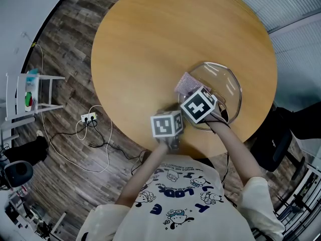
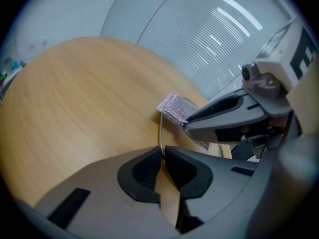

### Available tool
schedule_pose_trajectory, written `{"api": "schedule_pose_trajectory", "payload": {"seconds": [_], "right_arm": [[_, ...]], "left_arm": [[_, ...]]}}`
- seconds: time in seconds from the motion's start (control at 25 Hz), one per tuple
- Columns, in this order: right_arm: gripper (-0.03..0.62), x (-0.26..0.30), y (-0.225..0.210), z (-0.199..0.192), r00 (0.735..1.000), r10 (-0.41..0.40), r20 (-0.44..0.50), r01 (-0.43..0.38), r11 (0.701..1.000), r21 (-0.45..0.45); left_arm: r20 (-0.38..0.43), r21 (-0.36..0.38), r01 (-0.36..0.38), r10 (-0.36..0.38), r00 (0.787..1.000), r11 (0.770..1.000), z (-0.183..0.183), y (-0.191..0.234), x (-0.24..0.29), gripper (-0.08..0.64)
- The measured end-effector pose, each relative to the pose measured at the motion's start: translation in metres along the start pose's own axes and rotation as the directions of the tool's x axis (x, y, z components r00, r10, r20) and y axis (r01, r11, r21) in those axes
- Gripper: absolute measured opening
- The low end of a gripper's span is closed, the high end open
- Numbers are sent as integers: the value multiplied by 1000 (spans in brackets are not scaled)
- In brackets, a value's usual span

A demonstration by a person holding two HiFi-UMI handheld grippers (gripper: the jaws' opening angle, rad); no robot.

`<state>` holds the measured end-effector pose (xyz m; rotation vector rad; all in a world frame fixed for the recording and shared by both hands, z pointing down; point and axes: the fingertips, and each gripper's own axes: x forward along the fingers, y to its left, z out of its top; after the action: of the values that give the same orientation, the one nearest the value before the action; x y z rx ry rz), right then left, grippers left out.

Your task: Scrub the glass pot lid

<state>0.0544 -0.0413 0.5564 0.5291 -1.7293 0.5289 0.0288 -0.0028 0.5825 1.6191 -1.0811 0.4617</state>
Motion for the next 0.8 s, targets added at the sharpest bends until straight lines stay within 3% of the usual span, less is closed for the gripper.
{"api": "schedule_pose_trajectory", "payload": {"seconds": [0.8], "right_arm": [[62, -2, -26, 4, 994, 3, -105, -7, 999, -40]], "left_arm": [[0, -16, 6, -6, 1000, 1000, 0, 1, 0, 37]]}}
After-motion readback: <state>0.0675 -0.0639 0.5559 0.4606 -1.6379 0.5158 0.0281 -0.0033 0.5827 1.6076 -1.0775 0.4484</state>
